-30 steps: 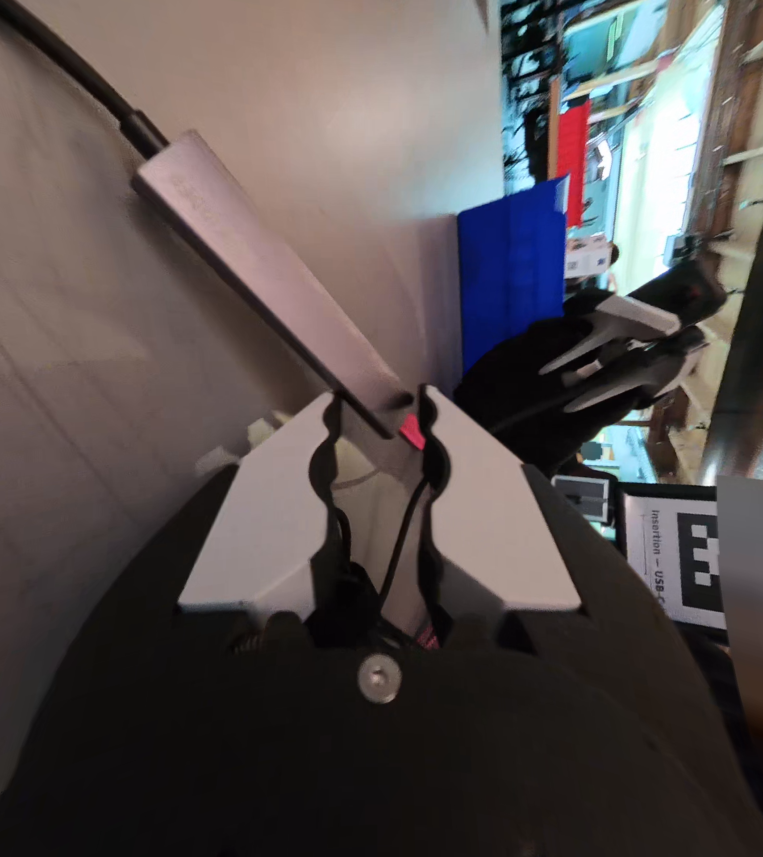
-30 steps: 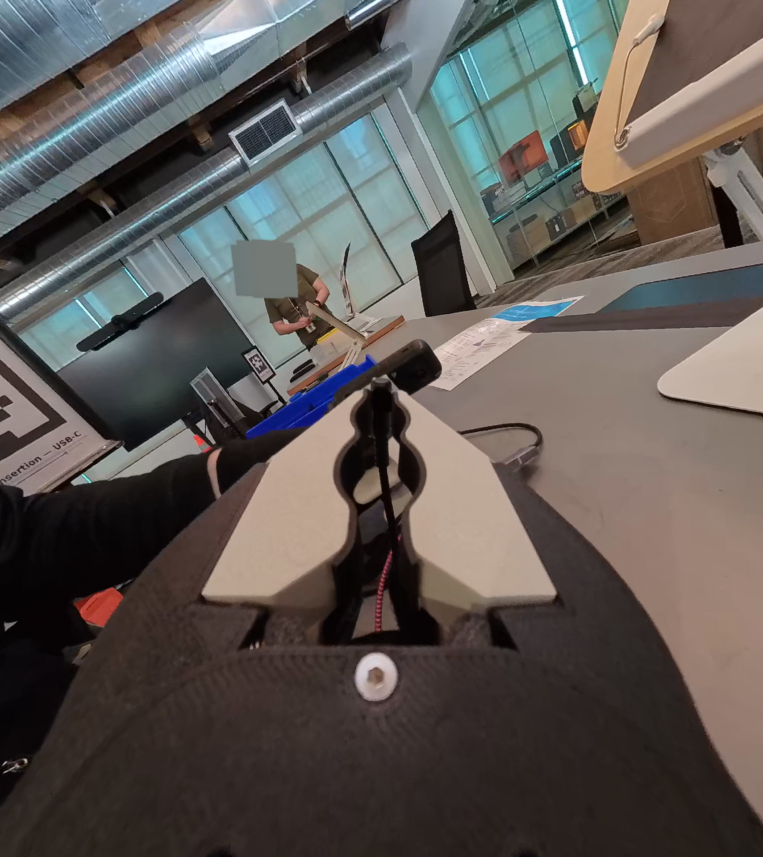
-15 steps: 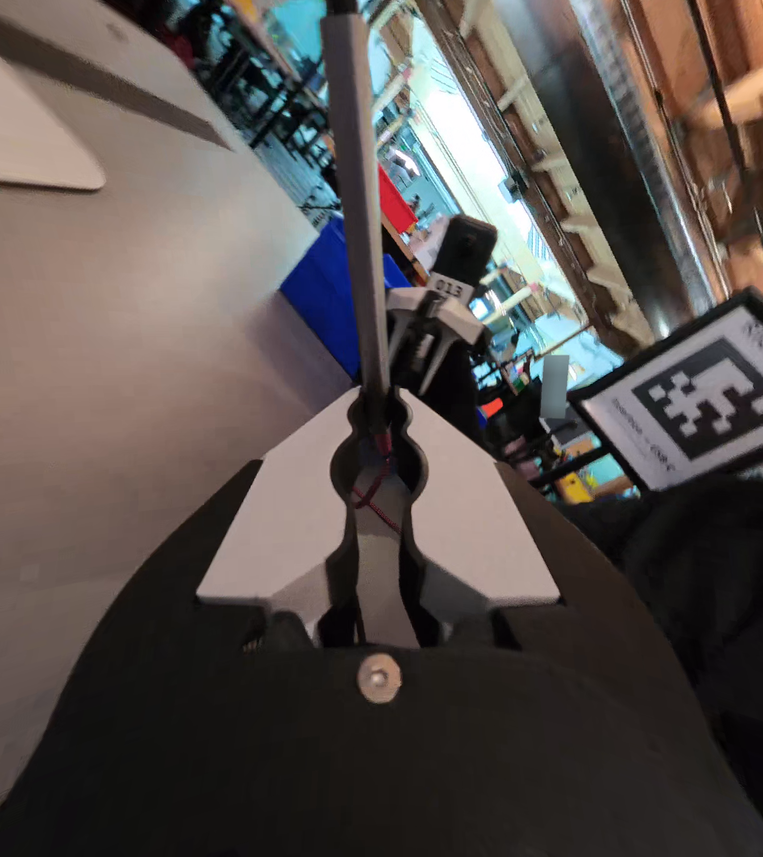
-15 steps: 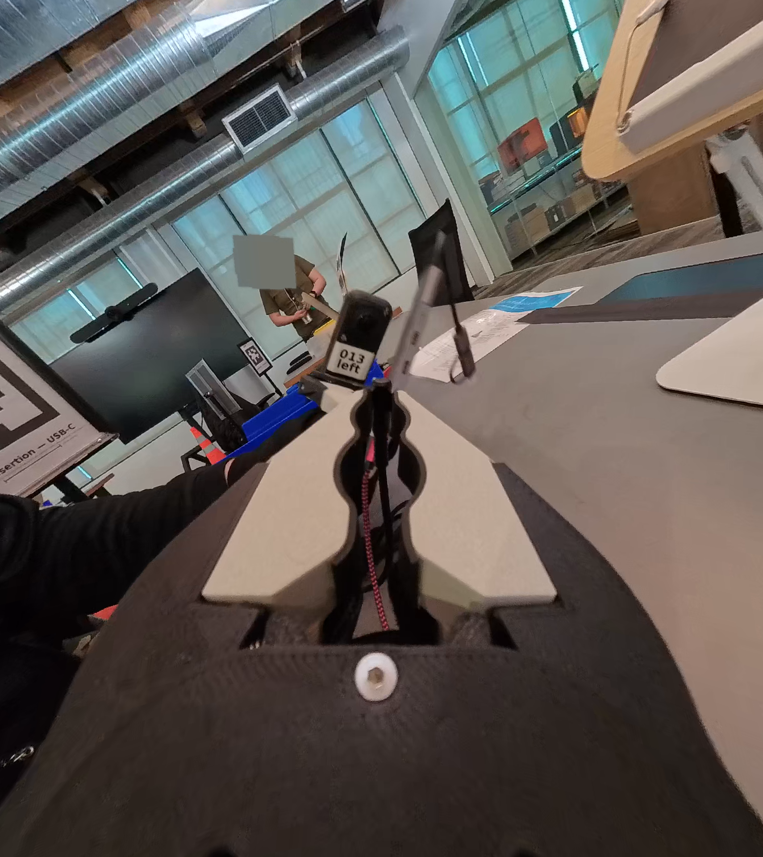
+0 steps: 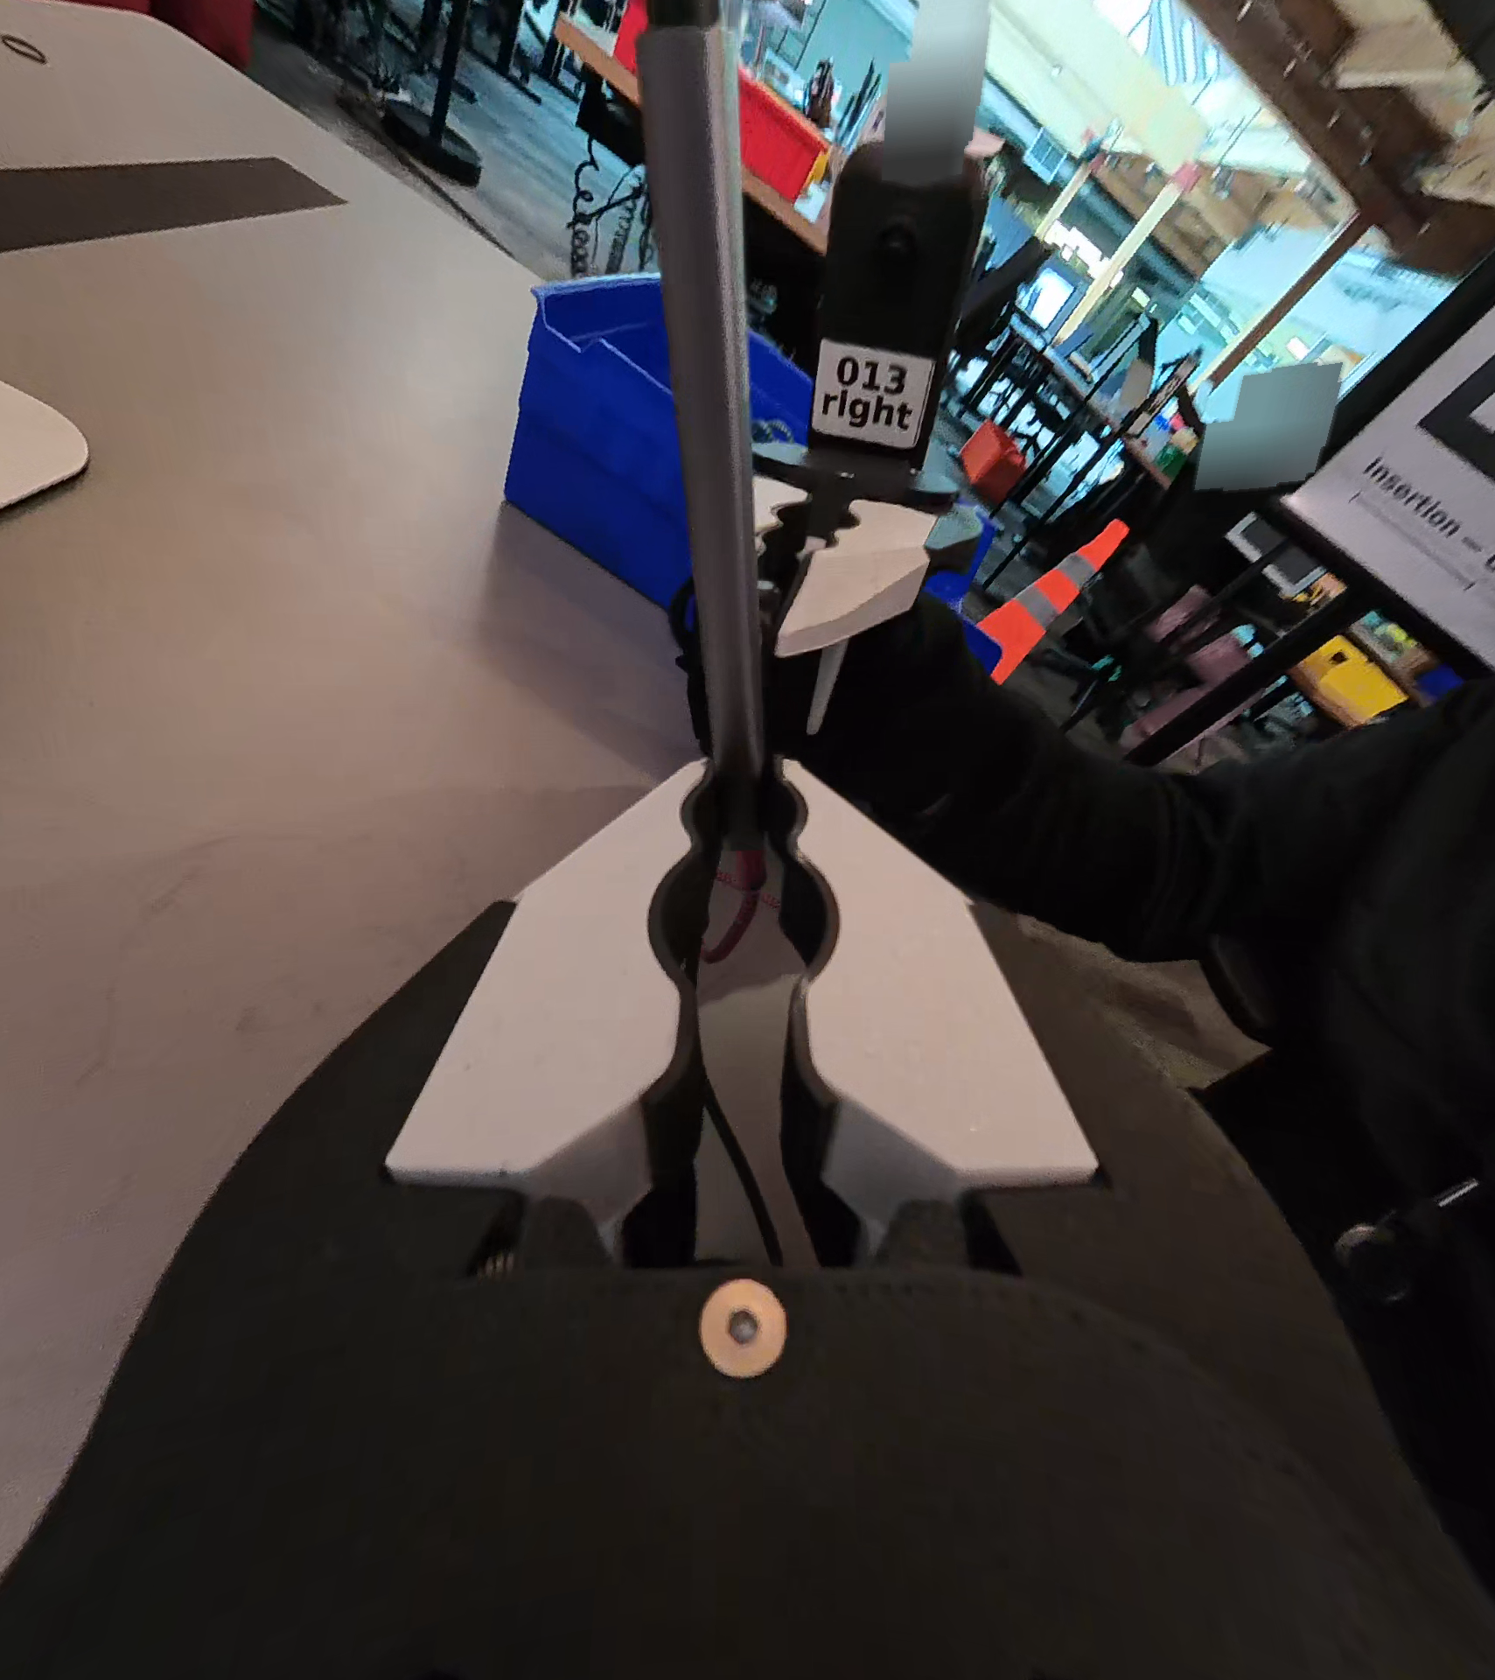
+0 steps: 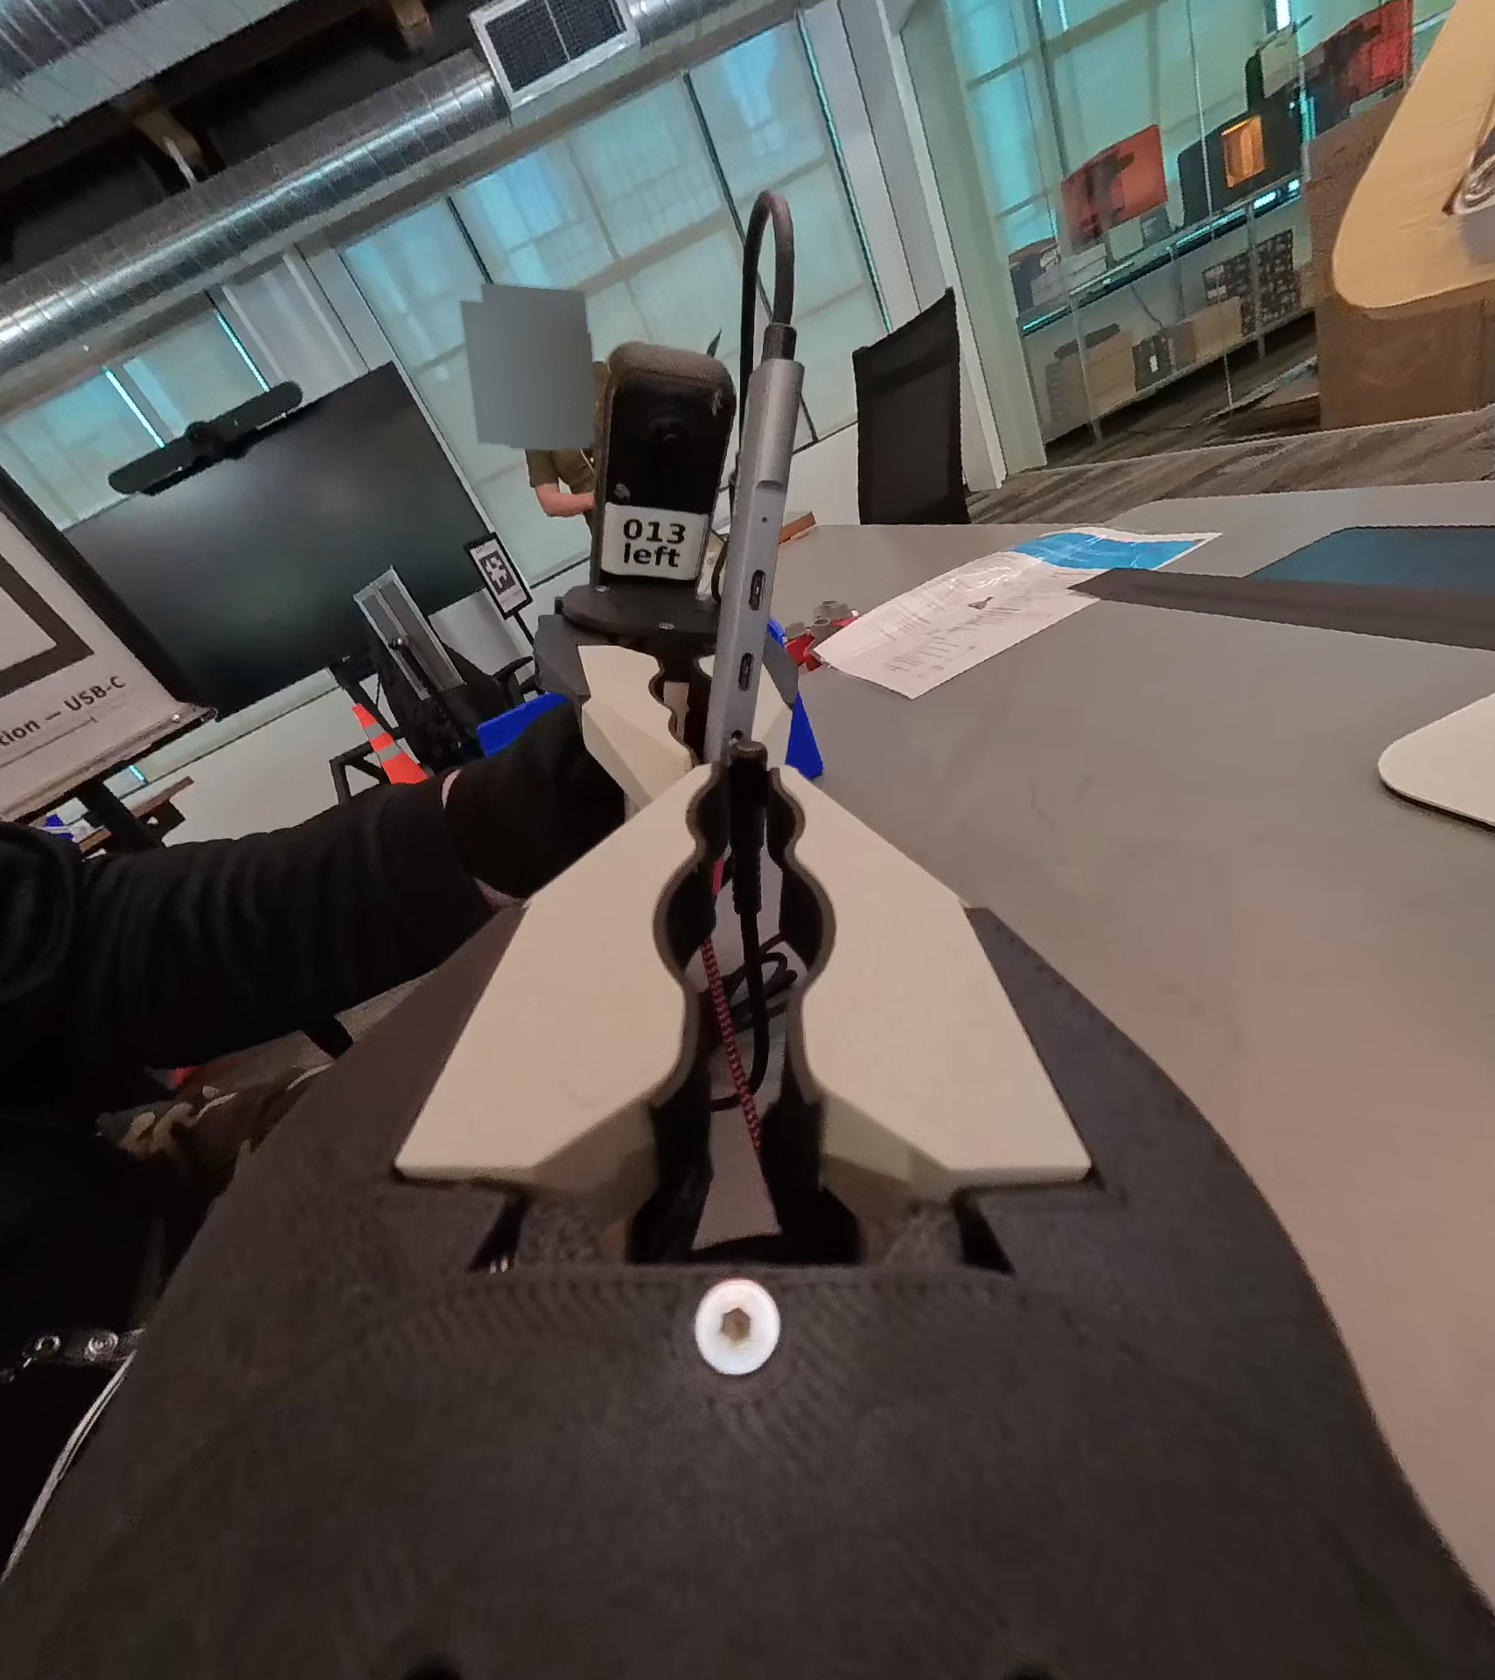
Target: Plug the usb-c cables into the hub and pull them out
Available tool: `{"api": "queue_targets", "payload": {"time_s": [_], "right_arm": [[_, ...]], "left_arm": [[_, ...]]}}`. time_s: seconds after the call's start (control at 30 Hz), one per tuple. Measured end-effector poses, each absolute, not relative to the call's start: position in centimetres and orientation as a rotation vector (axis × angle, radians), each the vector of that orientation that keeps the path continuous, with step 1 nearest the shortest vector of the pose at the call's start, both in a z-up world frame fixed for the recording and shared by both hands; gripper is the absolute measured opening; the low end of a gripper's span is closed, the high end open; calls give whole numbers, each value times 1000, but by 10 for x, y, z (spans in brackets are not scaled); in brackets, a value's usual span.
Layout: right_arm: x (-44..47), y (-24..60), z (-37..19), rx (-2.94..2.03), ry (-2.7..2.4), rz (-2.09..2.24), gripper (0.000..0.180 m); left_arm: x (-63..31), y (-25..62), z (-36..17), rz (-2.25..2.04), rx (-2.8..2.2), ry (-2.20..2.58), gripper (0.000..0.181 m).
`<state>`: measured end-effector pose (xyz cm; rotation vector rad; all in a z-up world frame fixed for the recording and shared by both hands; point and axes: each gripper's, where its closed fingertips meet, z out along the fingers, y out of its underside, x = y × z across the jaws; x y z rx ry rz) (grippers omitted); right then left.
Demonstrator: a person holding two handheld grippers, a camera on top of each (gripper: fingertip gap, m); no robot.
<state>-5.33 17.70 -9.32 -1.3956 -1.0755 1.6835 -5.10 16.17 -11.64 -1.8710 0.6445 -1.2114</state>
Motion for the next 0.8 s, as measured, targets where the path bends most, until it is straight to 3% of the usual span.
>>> {"api": "queue_targets", "payload": {"time_s": [0.8], "right_arm": [[-55, 173, -96, -1412, -1069, 1762, 5]], "left_arm": [[-47, 159, -119, -1021, -1921, 810, 8]]}}
